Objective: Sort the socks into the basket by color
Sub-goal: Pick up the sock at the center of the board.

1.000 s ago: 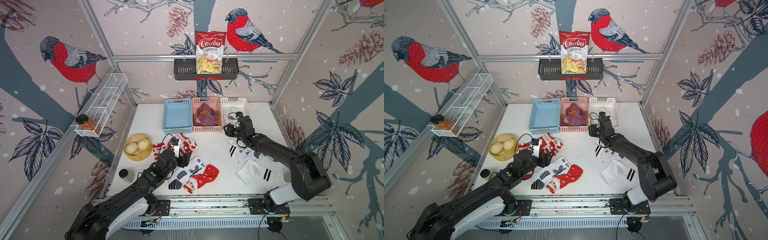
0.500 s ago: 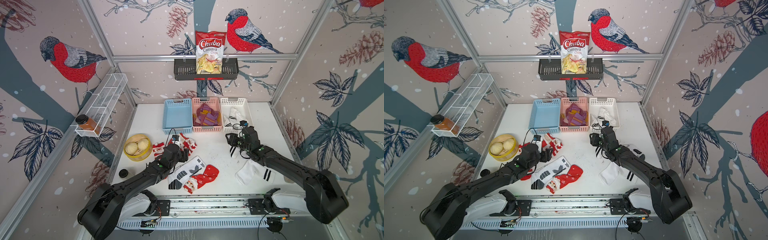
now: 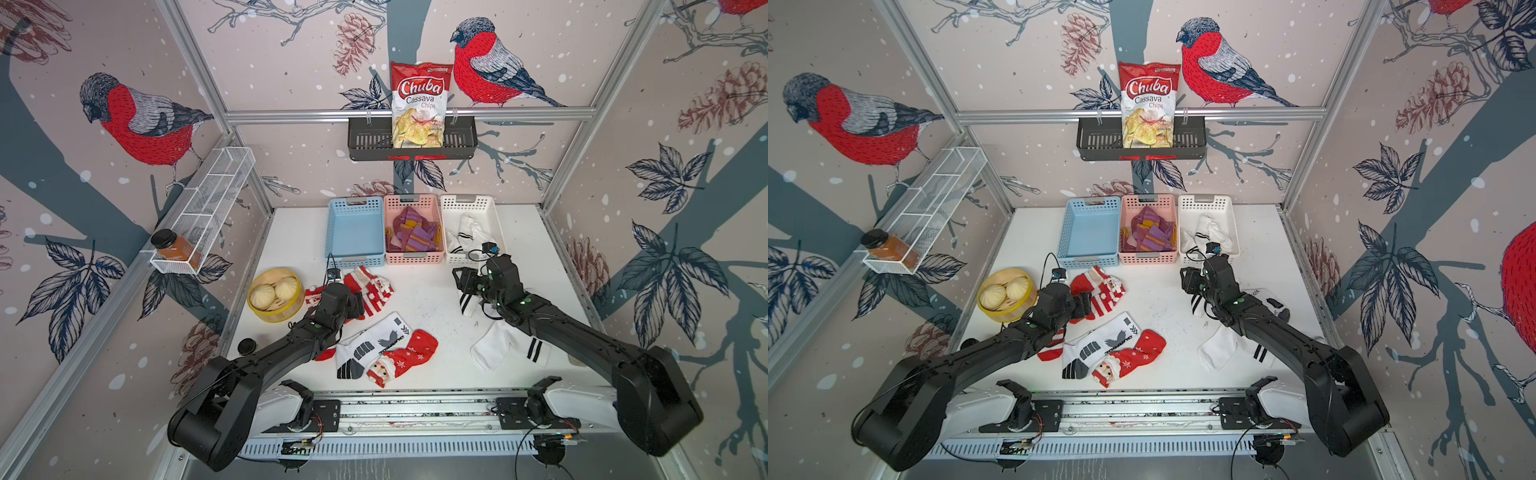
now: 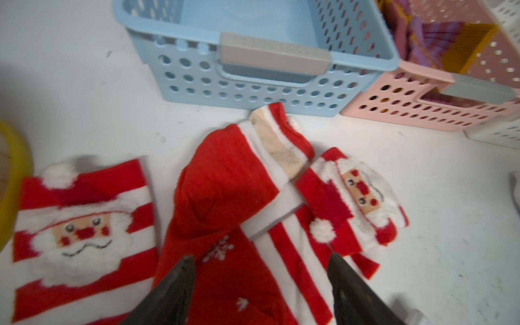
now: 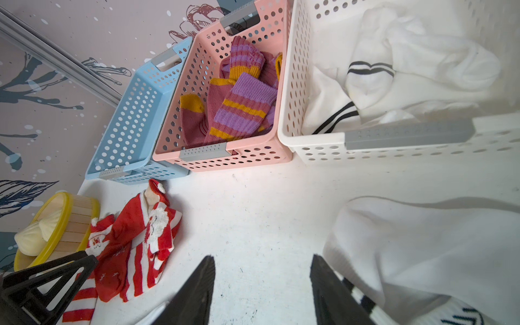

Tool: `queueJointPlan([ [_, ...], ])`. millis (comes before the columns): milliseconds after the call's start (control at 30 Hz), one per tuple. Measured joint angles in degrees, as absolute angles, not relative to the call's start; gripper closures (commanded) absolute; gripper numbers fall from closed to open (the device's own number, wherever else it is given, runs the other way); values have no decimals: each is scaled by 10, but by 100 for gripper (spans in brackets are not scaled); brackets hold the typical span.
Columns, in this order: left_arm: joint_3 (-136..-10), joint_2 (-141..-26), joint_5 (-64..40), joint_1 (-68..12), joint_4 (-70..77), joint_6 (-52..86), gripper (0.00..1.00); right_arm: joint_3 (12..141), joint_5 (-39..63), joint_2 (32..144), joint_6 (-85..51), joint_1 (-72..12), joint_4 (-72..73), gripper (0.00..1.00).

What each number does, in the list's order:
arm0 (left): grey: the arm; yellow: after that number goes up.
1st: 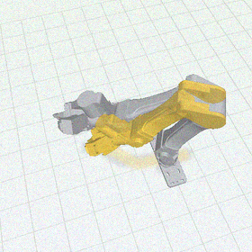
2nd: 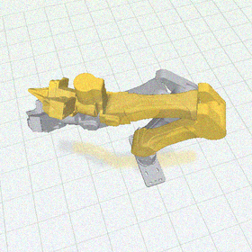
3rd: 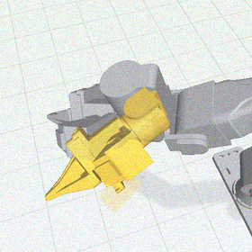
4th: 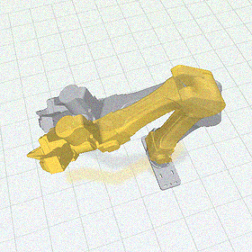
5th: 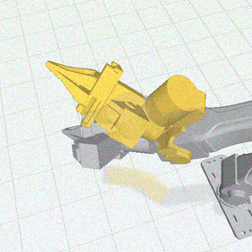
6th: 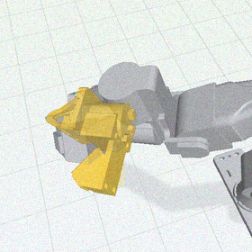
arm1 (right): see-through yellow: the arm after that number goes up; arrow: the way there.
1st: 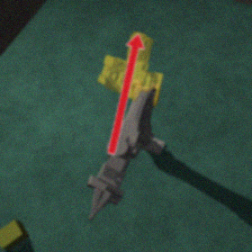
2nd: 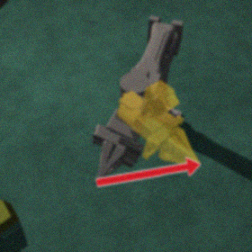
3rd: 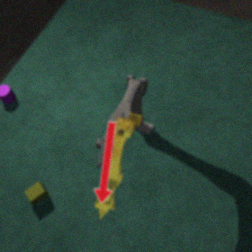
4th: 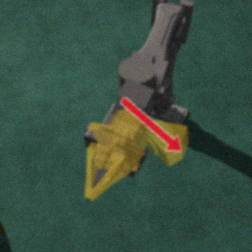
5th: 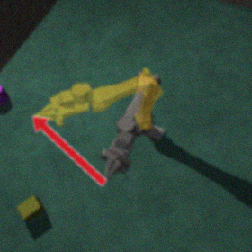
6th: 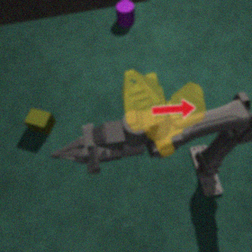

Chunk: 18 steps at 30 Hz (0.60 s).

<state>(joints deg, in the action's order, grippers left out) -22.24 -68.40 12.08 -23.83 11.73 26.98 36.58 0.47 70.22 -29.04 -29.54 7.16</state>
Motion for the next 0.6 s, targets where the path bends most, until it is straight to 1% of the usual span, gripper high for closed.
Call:
queueJointPlan([
  [167, -214, -700, 123, -196, 117, 296, 24, 359, 5, 696, -291, -295, 72, 43],
  [267, -214, -704, 119, -191, 118, 300, 27, 354, 3, 691, -290, -295, 72, 42],
  [467, -251, -721, 39, -190, 125, 283, 35, 351, -1, 686, -291, -295, 72, 41],
  [600, -269, -733, -21, -200, 133, 270, 35, 345, -3, 683, -291, -295, 71, 40],
])
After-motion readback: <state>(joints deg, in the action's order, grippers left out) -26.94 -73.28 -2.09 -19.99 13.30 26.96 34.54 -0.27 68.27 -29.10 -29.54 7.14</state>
